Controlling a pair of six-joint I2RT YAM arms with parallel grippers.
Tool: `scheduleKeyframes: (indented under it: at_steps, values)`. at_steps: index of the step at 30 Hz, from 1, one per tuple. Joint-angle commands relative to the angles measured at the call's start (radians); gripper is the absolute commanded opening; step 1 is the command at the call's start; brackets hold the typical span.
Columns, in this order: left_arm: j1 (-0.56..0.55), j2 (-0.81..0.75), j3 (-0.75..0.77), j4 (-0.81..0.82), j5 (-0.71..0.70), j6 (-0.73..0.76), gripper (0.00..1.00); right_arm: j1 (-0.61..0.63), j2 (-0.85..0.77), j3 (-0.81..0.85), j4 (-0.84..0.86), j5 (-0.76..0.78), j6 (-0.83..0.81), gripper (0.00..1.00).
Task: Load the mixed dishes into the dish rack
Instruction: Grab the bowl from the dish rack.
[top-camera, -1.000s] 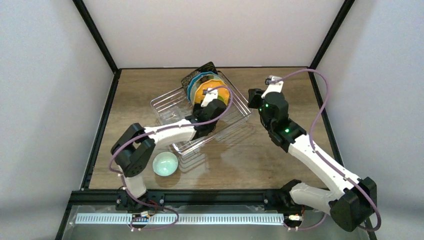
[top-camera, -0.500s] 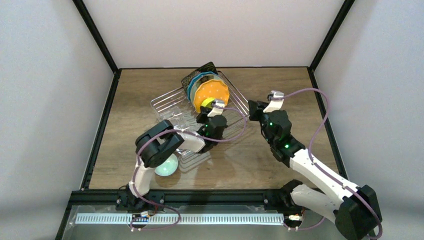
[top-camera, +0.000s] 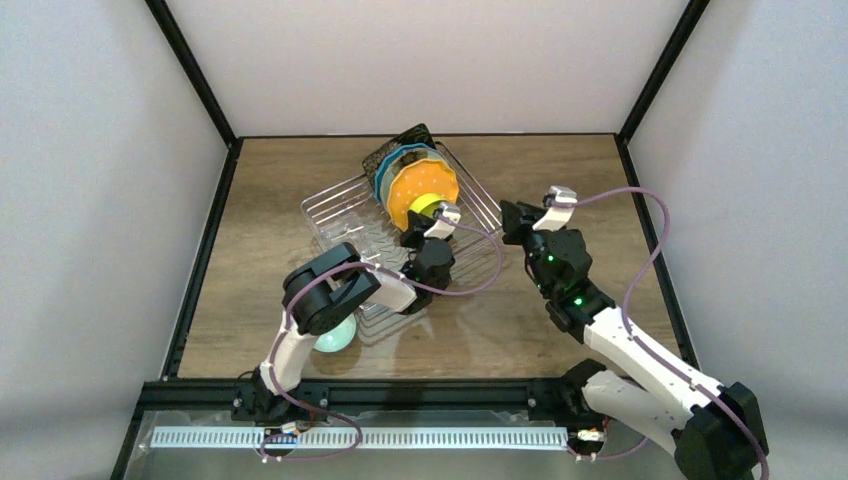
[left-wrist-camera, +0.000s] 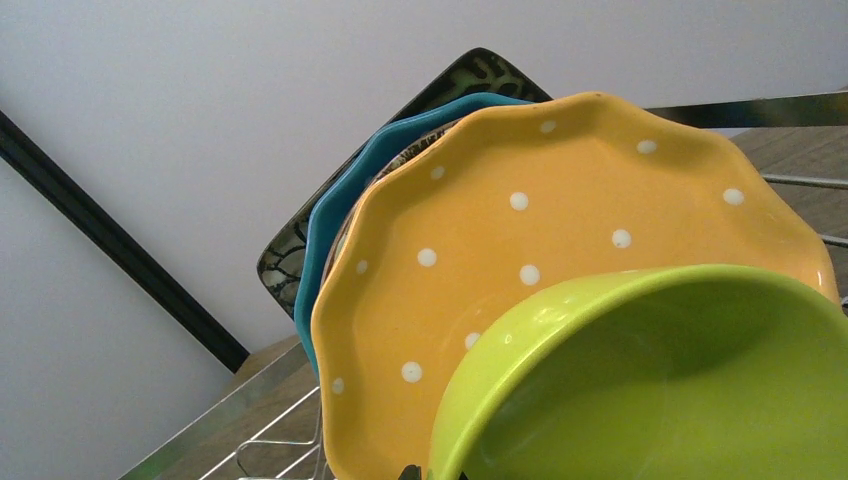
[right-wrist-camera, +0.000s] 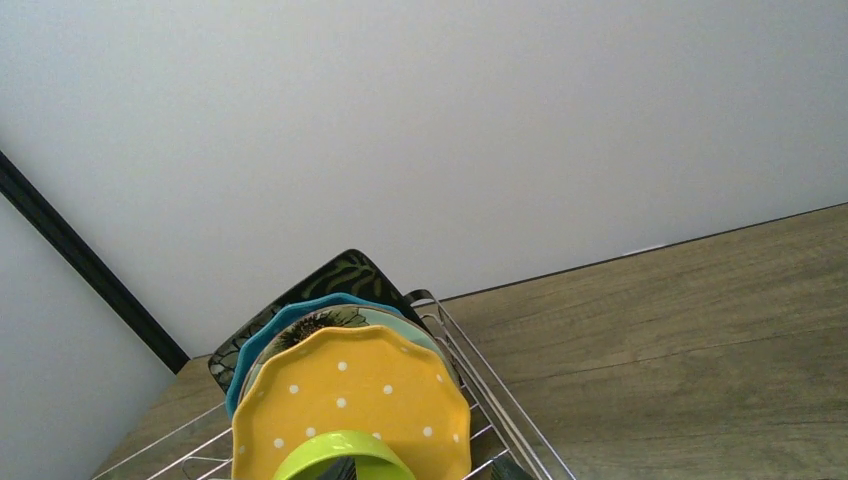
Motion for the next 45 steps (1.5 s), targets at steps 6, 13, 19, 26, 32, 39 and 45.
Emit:
scheduleKeyframes:
  at_steps: [6, 13, 19, 26, 32, 39, 45]
  values:
    - [-0.018, 0.043, 0.048, -0.078, -0.006, -0.049, 0.03, 0.004, -0.039, -0.027, 0.028, 0.028, 0.018, 0.77]
    - [-0.015, 0.054, 0.160, -0.323, -0.005, -0.169, 0.03, 0.004, -0.020, 0.023, -0.013, 0.035, 0.005, 0.77]
    - [-0.012, 0.053, 0.227, -0.505, -0.015, -0.276, 0.06, 0.003, 0.021, 0.108, -0.074, 0.042, -0.005, 0.77]
    - [-0.001, 0.055, 0.226, -0.578, -0.016, -0.301, 0.07, 0.002, 0.052, 0.160, -0.107, 0.043, -0.014, 0.77]
    - [-0.001, 0.072, 0.235, -0.667, -0.017, -0.329, 0.09, -0.002, 0.079, 0.162, -0.100, 0.034, -0.010, 0.77]
    - [0.000, 0.083, 0.263, -0.815, -0.004, -0.385, 0.20, -0.027, 0.098, 0.166, -0.095, 0.015, -0.004, 0.77]
    - [0.000, 0.082, 0.289, -0.938, 0.002, -0.438, 0.29, -0.048, 0.126, 0.183, -0.083, -0.010, -0.001, 0.77]
